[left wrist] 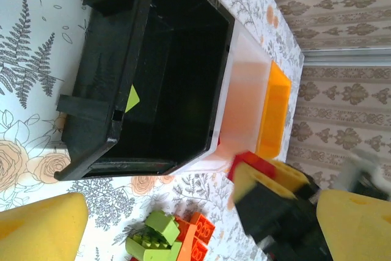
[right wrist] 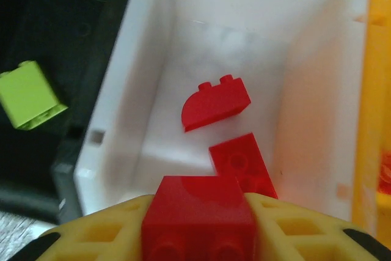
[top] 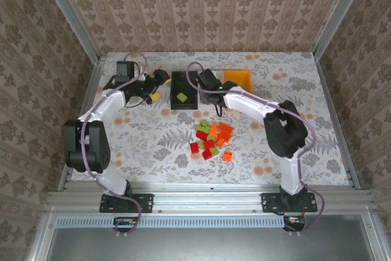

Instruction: Sort the legos into containers by color

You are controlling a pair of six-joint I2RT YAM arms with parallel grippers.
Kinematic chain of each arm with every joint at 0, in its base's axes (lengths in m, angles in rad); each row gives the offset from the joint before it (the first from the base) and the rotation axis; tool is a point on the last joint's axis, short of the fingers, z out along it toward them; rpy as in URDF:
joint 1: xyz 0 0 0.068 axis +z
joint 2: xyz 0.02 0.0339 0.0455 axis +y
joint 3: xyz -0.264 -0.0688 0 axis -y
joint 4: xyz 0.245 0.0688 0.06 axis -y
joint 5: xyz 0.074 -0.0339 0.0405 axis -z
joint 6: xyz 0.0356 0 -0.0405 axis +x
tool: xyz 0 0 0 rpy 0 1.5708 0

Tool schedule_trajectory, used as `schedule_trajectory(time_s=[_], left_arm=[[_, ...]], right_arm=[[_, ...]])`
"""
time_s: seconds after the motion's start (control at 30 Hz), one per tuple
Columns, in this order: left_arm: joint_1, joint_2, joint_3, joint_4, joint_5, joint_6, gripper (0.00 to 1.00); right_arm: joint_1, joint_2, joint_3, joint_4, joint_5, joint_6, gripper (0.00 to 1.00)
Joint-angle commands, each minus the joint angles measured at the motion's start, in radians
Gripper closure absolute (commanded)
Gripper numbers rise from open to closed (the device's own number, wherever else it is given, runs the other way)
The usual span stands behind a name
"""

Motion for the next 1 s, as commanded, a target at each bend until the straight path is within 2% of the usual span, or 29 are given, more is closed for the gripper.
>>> schedule_trajectory(time_s=[0.0, 0.1, 0.2, 0.3, 0.4, 0.57, 0.67, 0.8, 0.97], left_arm=[[-0.016, -0.009, 0.001, 0.022, 0.04, -0.02, 0.02], [-0.017, -0.013, 0.0, 0.024, 0.043, -0.024, 0.02], [-0.028, -0.017, -0.004, 0.033, 0.046, -0.03, 0.02], [-0.069, -0.018, -0.004, 0.03, 0.043, -0.025, 0.02], [-0.148, -0.009, -0.003, 0.019, 0.034, -0.012, 0.02], [-0.253, 0.024, 0.024, -0.029, 0.028, 0.022, 0.02], [-0.261, 0.026, 0.018, -0.018, 0.034, 0.009, 0.02], [-0.257, 0.012, 0.015, -0.017, 0.025, 0.007, 0.02], [-0.233, 0.004, 0.014, -0.023, 0.015, 0.007, 0.02]], right_arm=[[-0.017, 0.032, 0.106, -0.119, 0.03, -0.062, 0.49], [-0.01, -0.001, 0.125, -0.129, 0.022, -0.077, 0.41], [0.015, -0.102, 0.079, -0.118, 0.037, -0.081, 0.41], [0.048, -0.247, -0.074, -0.085, 0.041, -0.048, 0.43], [0.051, -0.369, -0.293, -0.025, -0.031, 0.02, 0.49], [0.068, -0.494, -0.574, -0.018, -0.131, 0.072, 0.5], [0.089, -0.577, -0.704, -0.006, -0.197, 0.115, 0.46], [0.139, -0.643, -0.799, -0.047, -0.224, 0.163, 0.42], [0.219, -0.725, -0.908, -0.033, -0.288, 0.322, 0.29]])
